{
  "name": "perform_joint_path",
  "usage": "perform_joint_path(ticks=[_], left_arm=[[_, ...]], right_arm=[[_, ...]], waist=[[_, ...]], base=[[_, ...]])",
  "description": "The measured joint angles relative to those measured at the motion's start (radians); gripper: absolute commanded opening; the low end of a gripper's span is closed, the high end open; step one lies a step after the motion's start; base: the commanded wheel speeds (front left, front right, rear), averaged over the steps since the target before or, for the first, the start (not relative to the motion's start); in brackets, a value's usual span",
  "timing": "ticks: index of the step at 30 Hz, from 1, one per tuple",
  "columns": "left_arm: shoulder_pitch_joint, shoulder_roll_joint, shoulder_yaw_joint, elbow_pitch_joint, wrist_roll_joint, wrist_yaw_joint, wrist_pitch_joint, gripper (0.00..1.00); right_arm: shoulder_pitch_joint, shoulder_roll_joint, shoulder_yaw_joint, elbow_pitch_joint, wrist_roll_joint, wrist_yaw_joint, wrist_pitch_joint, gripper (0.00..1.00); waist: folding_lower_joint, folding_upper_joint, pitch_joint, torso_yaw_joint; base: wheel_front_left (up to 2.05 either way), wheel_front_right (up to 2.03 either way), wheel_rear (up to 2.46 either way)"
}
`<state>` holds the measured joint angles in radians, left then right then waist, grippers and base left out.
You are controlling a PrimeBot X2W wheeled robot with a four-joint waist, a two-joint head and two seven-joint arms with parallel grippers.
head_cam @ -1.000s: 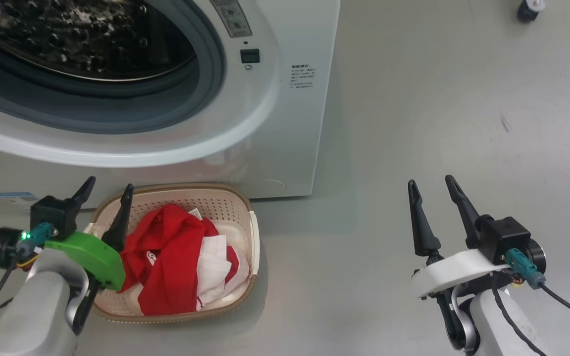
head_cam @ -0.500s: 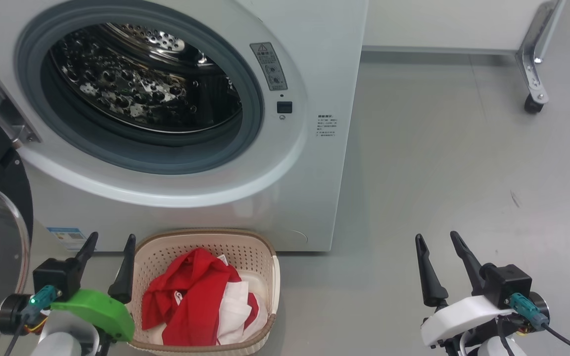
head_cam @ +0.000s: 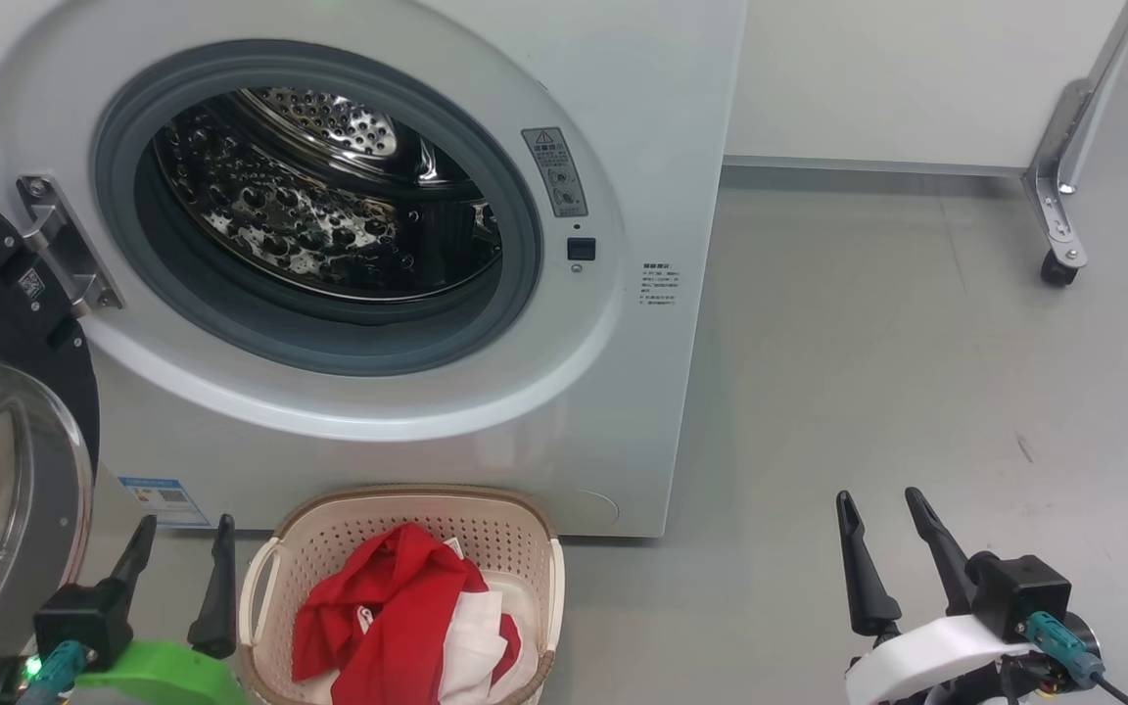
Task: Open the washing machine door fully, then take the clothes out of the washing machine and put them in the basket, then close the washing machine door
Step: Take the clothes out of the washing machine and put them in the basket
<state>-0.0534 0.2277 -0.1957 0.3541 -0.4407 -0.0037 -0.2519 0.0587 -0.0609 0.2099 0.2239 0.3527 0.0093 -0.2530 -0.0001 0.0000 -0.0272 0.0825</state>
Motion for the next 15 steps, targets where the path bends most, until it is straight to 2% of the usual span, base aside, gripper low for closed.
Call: perform_joint_path(ticks=[15], left_arm=[[0.069, -0.025, 0.029, -0.07, 0.042, 0.0, 0.0, 1.0]], right_arm=[[0.015, 0.005, -0.012, -0.029, -0.002, 0.01, 0.0, 1.0]], waist=[[0.0, 0.0, -0.001, -0.017]], base=[[0.0, 0.0, 0.0]])
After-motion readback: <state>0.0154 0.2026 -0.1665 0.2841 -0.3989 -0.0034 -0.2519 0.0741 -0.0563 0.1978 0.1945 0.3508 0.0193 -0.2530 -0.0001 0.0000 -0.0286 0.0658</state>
